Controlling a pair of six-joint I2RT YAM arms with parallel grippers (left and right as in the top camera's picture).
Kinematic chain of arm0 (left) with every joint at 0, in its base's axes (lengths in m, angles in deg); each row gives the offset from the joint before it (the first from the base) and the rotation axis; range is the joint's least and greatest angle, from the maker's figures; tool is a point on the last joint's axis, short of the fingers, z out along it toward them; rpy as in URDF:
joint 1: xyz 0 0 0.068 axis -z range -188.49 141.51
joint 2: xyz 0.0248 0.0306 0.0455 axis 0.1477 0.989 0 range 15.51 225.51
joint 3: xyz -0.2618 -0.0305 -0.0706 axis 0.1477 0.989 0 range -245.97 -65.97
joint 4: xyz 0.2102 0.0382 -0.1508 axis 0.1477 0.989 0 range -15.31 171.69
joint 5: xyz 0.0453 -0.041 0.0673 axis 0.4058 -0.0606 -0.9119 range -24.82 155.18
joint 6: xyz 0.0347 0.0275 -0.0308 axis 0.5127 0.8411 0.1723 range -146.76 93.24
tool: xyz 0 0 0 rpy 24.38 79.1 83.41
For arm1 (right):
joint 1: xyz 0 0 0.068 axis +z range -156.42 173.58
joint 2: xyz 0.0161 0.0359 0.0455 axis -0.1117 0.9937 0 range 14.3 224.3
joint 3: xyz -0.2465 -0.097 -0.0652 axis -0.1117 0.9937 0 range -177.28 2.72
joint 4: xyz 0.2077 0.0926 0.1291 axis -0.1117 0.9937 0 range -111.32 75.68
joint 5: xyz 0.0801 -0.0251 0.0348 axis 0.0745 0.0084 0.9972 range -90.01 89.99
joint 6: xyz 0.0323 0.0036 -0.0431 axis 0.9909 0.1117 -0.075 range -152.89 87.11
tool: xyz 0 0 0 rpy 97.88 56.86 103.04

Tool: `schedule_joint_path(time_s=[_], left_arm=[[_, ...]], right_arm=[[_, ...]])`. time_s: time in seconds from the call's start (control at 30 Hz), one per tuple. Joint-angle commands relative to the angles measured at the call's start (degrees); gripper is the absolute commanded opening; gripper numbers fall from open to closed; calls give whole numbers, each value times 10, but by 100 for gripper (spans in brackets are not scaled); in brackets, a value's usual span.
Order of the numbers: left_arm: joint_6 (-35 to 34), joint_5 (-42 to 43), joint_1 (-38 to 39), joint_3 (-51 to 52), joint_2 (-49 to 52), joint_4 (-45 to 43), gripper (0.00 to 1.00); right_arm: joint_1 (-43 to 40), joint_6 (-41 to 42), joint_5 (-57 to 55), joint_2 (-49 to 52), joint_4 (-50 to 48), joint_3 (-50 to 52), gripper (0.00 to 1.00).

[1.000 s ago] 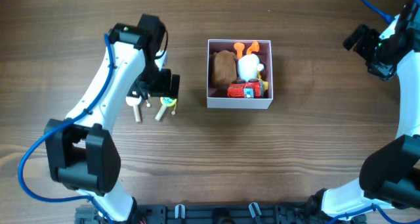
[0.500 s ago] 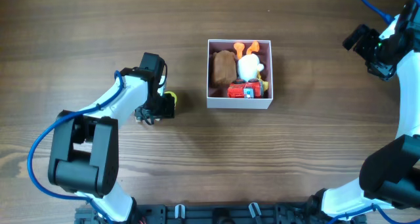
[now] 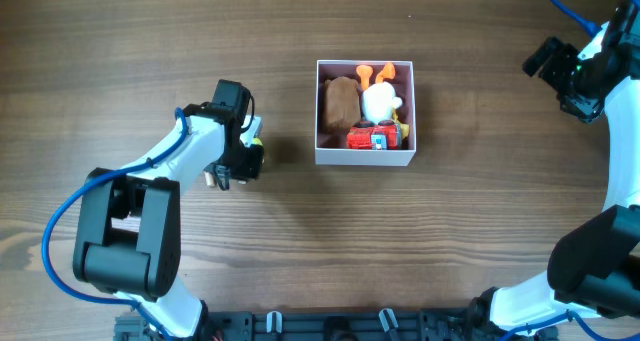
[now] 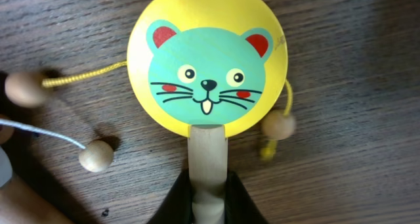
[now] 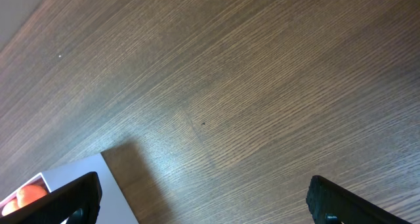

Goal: Pack container
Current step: 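Carry the cat rattle into the box and release it upright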

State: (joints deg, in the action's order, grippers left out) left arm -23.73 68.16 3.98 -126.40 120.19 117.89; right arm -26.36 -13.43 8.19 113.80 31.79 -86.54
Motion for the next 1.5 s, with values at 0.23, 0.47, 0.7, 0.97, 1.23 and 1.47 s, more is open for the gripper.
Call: schedule_joint_path(time_s=[0.23,0.47,0.7,0.97,1.23,1.47], left_arm=[[4,54,54,-145,-21,168,4],[53,49,168,-354,-28,156,4],[73,49,231,-354,35,71,4],[-86,77,242,-354,90,-50,4],[-259,90,279,-354,95,-100,4],[-325,90,298,-354,145,-105,22]], right_arm=[[0,6,9,7,-2,5,100],[0,6,9,7,-2,5,100],[0,6,9,7,-2,5,100],[0,7,9,7,-2,5,100],[0,6,9,7,-2,5,100],[0,6,9,7,-2,5,100]])
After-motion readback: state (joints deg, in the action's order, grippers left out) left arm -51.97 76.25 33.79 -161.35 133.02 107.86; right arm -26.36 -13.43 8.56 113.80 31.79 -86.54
